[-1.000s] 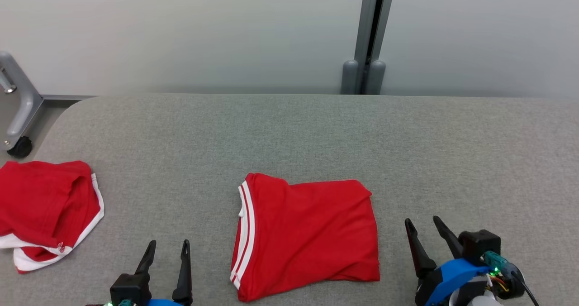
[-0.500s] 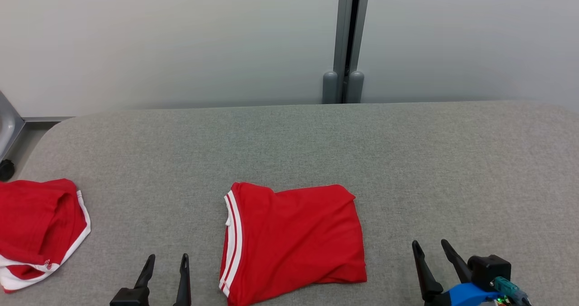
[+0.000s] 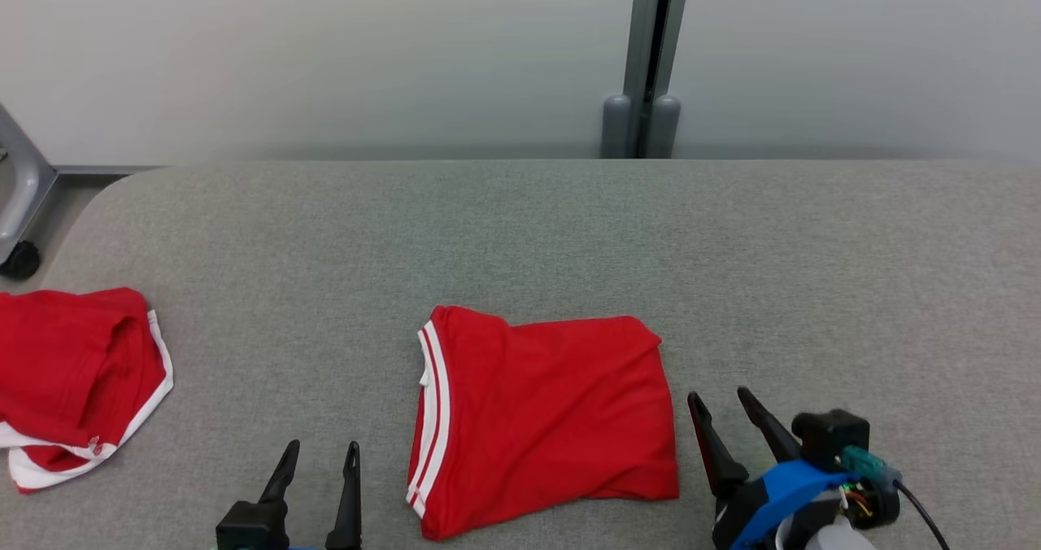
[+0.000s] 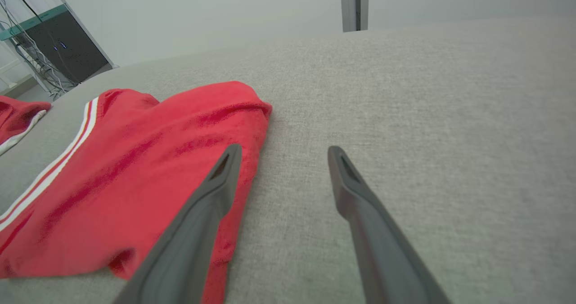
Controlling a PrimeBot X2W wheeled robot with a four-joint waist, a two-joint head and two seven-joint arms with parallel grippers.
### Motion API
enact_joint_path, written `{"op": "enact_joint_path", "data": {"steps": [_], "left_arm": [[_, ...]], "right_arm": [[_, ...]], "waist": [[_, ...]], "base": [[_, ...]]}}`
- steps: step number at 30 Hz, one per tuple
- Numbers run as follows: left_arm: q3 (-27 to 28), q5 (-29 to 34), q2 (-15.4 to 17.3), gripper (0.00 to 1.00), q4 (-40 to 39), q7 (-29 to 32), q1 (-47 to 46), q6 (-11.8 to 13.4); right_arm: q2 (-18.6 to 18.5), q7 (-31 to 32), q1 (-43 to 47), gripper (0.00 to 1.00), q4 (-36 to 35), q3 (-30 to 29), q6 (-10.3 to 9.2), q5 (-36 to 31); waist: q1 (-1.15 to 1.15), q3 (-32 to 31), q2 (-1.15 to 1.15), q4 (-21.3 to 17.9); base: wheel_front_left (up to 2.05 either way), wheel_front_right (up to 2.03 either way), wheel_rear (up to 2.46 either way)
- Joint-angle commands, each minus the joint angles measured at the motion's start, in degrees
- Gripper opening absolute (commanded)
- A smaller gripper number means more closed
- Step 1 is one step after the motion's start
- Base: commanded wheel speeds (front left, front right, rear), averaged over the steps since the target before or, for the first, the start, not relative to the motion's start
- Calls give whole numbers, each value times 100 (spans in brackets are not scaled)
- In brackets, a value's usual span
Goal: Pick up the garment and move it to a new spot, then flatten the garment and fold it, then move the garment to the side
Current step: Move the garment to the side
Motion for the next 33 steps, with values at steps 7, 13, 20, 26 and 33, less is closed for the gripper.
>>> {"op": "enact_joint_path", "data": {"steps": [7,13,20,26,33], "left_arm": [[-16,-40,62,100,41,-15,-278,-77],[-60,-67,96,100,72,-15,-371,-102],[-5,-97,126,100,-23,-15,-282,-88],[-197,-112,146,100,-181,-15,-225,-89],[-752,-265,187,100,-399,-15,-323,-90]], "right_arm": [[-9,-17,-951,100,721,419,0,478],[-12,109,-1322,100,1819,939,0,631],[-59,10,-1444,0,2184,877,-10,683],[-29,-3,-1287,0,1787,323,-6,237],[-23,-10,-1069,0,1381,50,-3,-44]], "waist": [[0,407,0,407],[0,512,0,556],[0,432,0,150],[0,390,0,-684],[0,465,0,-1786]], "base": [[0,0,0],[0,0,0],[0,0,0],[0,0,0],[0,0,0]]}}
